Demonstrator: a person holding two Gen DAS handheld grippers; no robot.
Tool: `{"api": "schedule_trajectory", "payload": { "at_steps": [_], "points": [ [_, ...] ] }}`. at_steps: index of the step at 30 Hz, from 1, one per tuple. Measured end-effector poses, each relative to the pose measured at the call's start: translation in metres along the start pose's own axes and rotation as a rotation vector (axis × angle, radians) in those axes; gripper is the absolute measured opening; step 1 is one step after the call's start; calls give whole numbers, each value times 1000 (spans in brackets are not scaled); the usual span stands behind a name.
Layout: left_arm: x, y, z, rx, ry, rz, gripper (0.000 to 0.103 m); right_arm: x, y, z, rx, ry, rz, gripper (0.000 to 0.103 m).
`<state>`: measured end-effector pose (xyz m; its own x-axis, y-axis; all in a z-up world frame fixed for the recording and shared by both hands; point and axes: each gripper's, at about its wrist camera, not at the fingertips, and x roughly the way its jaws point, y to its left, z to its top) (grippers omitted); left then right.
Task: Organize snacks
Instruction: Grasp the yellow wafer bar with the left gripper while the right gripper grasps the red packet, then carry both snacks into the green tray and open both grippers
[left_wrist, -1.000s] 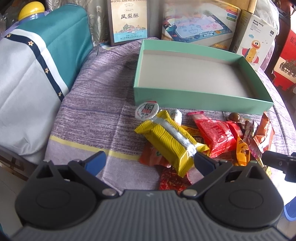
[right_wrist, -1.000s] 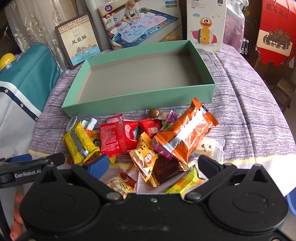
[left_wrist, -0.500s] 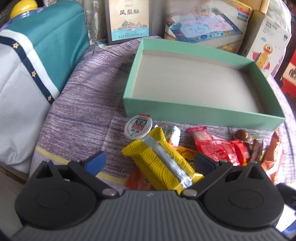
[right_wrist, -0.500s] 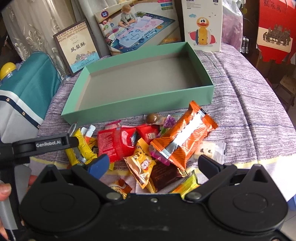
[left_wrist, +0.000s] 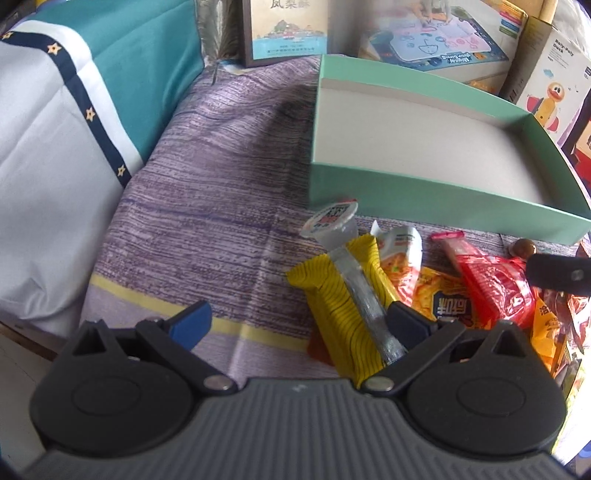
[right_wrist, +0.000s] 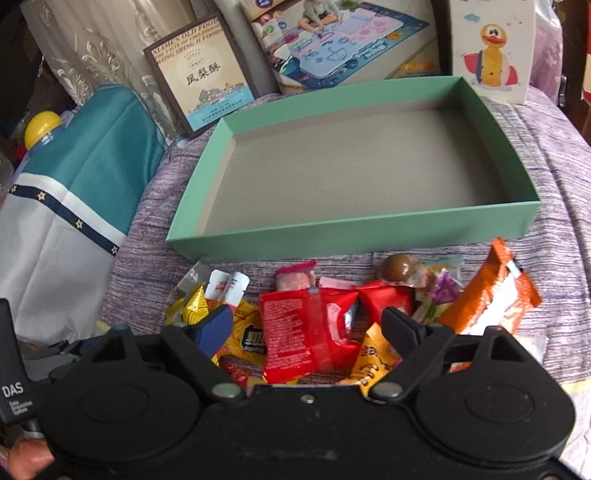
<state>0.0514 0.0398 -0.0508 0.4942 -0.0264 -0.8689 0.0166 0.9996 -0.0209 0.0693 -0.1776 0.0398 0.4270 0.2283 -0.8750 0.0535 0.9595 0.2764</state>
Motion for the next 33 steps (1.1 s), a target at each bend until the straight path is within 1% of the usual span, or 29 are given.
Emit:
{"api": "schedule_trajectory", "payload": {
  "at_steps": [1, 4, 5, 6, 7, 9, 10, 11, 12, 13, 14, 17, 18, 20, 21, 23, 24, 27, 29, 33],
  "points": [
    [0, 1, 0, -6, 10, -9, 103, 6, 4, 0, -13, 17, 7, 88],
    [4, 6, 4, -54, 54, -85, 103, 21, 9, -3, -56, 48, -6, 88],
    [6, 6, 5, -66, 66, -100, 101, 25, 9, -4, -59, 59, -5, 88],
    [9, 5, 5, -70, 79, -92, 101, 29, 8, -6, -52, 70, 4, 83],
    [11, 3, 5, -68, 86, -91, 99, 32, 6, -7, -44, 83, 10, 76],
    [14, 1, 3, -67, 94, -119, 91, 35, 3, -10, -46, 96, 7, 66],
    [15, -1, 2, -63, 95, -129, 80, 34, 1, -13, -45, 97, 15, 59],
    [16, -4, 0, -47, 95, -130, 62, 32, 0, -15, -45, 94, 26, 58],
    [17, -7, -2, -26, 96, -111, 55, 31, 0, -17, -47, 90, 31, 57],
    [17, -9, -3, -14, 90, -114, 50, 30, -2, -18, -48, 91, 35, 57],
    [16, -10, -4, -11, 85, -123, 49, 31, -3, -18, -47, 93, 37, 57],
    [12, -10, -7, 10, 79, -117, 49, 35, -8, -20, -27, 107, 43, 57],
    [12, -9, -8, 14, 84, -118, 50, 36, -9, -21, -22, 104, 44, 60],
    [12, -5, -11, 10, 90, -116, 53, 37, -8, -23, -33, 95, 37, 61],
    [12, -3, -12, 5, 91, -113, 53, 36, -6, -24, -44, 82, 30, 61],
    [12, 0, -13, 2, 90, -115, 49, 35, -1, -27, -71, 68, 15, 57],
    [9, 0, -13, 12, 81, -109, 49, 33, -1, -28, -69, 66, 21, 54],
    [0, -5, -15, 52, 48, -80, 48, 24, -2, -28, -59, 53, 39, 51],
    [-5, -5, -14, 54, 48, -99, 48, 16, -3, -27, -50, 40, 48, 49],
    [-20, -3, -17, 60, 30, -133, 48, 4, -5, -26, -39, 25, 69, 48]
  ]
}}
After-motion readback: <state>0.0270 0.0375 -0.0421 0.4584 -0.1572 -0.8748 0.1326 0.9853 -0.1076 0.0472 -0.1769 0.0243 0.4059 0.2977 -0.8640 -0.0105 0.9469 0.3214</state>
